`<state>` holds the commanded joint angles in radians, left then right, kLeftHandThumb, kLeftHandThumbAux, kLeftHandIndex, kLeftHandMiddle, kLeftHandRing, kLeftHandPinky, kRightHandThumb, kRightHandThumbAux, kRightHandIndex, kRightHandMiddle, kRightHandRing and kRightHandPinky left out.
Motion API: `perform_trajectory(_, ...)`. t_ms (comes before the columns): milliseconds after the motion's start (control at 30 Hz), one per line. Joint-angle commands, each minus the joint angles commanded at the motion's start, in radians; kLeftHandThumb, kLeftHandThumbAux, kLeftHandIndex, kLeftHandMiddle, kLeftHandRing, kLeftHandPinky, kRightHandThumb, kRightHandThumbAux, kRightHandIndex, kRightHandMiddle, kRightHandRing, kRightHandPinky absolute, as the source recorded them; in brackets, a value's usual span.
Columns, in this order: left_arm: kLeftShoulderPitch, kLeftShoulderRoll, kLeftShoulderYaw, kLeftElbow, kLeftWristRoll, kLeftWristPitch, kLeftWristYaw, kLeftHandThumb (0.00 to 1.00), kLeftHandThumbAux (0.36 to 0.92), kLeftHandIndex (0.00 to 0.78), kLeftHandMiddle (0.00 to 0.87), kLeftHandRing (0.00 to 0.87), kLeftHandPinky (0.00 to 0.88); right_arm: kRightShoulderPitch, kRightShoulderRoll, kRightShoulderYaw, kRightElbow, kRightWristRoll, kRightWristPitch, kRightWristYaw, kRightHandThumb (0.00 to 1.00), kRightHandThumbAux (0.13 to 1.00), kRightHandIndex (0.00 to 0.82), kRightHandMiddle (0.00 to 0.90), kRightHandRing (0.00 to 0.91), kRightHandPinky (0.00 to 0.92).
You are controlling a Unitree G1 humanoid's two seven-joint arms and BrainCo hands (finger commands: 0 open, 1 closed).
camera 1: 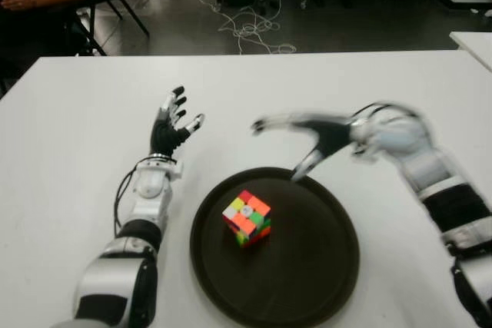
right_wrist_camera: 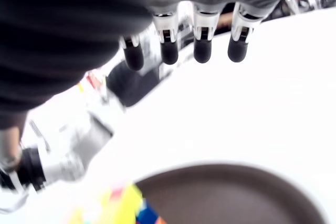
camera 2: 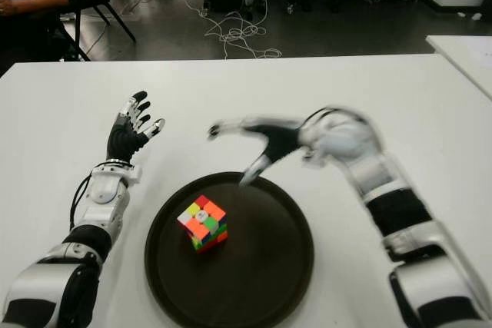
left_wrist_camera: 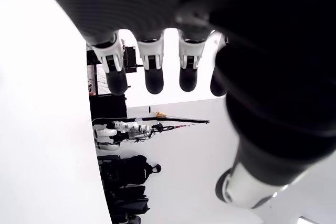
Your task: Pick up the Rubik's Cube and put it in the plate
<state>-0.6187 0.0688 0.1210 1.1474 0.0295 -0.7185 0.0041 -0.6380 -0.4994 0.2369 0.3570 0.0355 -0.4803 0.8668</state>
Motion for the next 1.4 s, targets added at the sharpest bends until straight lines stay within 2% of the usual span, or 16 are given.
perform_trajectory(100, -0.001, -0.002, 0.001, 0.001, 0.0, 0.001, 0.005, 0.002, 0.837, 0.048, 0.092, 0.063, 0.039, -0.008, 0.002, -0.047, -0.063, 0.09, 0.089, 0.026, 0.0, 0.427, 0.0, 0.0, 0.0, 0.0)
perform_trajectory(167, -0.004, -0.003, 0.001, 0.004, 0.0, 0.006, 0.007, 0.002, 0.834, 0.05, 0.093, 0.064, 0.039, -0.012, 0.056, -0.085, 0.063, 0.119, 0.063, -0.004, 0.0, 0.437, 0.0, 0.0, 0.0, 0.0)
perform_trajectory(200, -0.005, -0.003, 0.001, 0.006, -0.001, 0.008, 0.006, 0.002, 0.833, 0.051, 0.094, 0.064, 0.04, -0.013, 0.105, -0.116, 0.156, 0.136, 0.039, -0.047, 0.0, 0.441, 0.0, 0.0, 0.0, 0.0)
perform_trajectory(267, -0.007, -0.002, 0.001, 0.008, -0.002, 0.009, 0.005, 0.0, 0.821, 0.053, 0.095, 0.064, 0.036, -0.009, 0.176, -0.165, 0.256, 0.166, 0.013, -0.119, 0.0, 0.517, 0.001, 0.033, 0.027, 0.051)
perform_trajectory(367, -0.008, -0.003, 0.002, 0.01, -0.004, 0.01, 0.003, 0.0, 0.806, 0.057, 0.098, 0.066, 0.038, 0.018, 0.25, -0.227, 0.266, 0.187, 0.015, -0.258, 0.0, 0.626, 0.068, 0.14, 0.144, 0.204)
perform_trajectory(467, -0.008, -0.004, 0.002, 0.011, -0.004, 0.009, 0.003, 0.0, 0.797, 0.06, 0.101, 0.073, 0.042, 0.03, 0.278, -0.253, 0.262, 0.168, 0.011, -0.342, 0.0, 0.687, 0.125, 0.222, 0.236, 0.296)
perform_trajectory(533, -0.008, -0.006, 0.004, 0.011, -0.008, 0.007, -0.002, 0.0, 0.793, 0.062, 0.103, 0.074, 0.043, 0.04, 0.246, -0.227, 0.4, -0.094, -0.145, -0.685, 0.0, 0.732, 0.158, 0.256, 0.277, 0.332)
perform_trajectory(600, -0.008, -0.006, 0.005, 0.011, -0.009, 0.007, -0.005, 0.001, 0.79, 0.064, 0.105, 0.074, 0.045, 0.042, 0.232, -0.213, 0.466, -0.214, -0.217, -0.845, 0.0, 0.773, 0.187, 0.284, 0.31, 0.36)
perform_trajectory(633, -0.008, -0.007, 0.005, 0.011, -0.009, 0.007, -0.005, 0.002, 0.79, 0.064, 0.105, 0.074, 0.045, 0.04, 0.232, -0.211, 0.472, -0.22, -0.222, -0.855, 0.0, 0.779, 0.191, 0.288, 0.315, 0.364)
perform_trajectory(700, -0.008, -0.006, 0.003, 0.011, -0.005, 0.009, -0.002, 0.003, 0.786, 0.064, 0.106, 0.074, 0.045, 0.02, 0.174, -0.12, 0.499, -0.426, -0.206, -1.109, 0.0, 0.809, 0.215, 0.302, 0.328, 0.372)
perform_trajectory(767, -0.008, -0.005, 0.001, 0.011, -0.002, 0.01, 0.0, 0.003, 0.783, 0.064, 0.106, 0.073, 0.045, 0.004, 0.145, -0.068, 0.526, -0.536, -0.197, -1.254, 0.0, 0.831, 0.234, 0.313, 0.336, 0.375)
perform_trajectory(933, -0.007, -0.003, -0.005, 0.007, 0.008, 0.018, 0.01, 0.004, 0.778, 0.064, 0.109, 0.073, 0.042, -0.012, 0.17, -0.071, 0.591, -0.507, -0.169, -1.267, 0.0, 0.817, 0.247, 0.315, 0.336, 0.364)
perform_trajectory(1033, -0.006, -0.002, -0.007, 0.006, 0.012, 0.017, 0.014, 0.005, 0.781, 0.066, 0.113, 0.077, 0.046, -0.012, 0.202, -0.108, 0.615, -0.437, -0.153, -1.222, 0.0, 0.783, 0.225, 0.298, 0.316, 0.343)
perform_trajectory(1167, -0.004, -0.004, -0.007, 0.005, 0.01, 0.012, 0.02, 0.008, 0.779, 0.073, 0.118, 0.083, 0.053, 0.017, 0.252, -0.157, 0.644, -0.349, -0.147, -1.182, 0.0, 0.767, 0.204, 0.28, 0.295, 0.321)
perform_trajectory(1333, -0.005, -0.005, -0.007, 0.009, 0.01, 0.01, 0.025, 0.011, 0.772, 0.073, 0.117, 0.082, 0.052, 0.029, 0.318, -0.243, 0.702, -0.194, -0.121, -1.085, 0.0, 0.776, 0.174, 0.263, 0.274, 0.297)
perform_trajectory(1400, -0.005, -0.004, -0.007, 0.011, 0.011, 0.009, 0.026, 0.012, 0.773, 0.071, 0.116, 0.079, 0.051, 0.025, 0.329, -0.264, 0.709, -0.158, -0.108, -1.054, 0.0, 0.788, 0.16, 0.253, 0.261, 0.284)
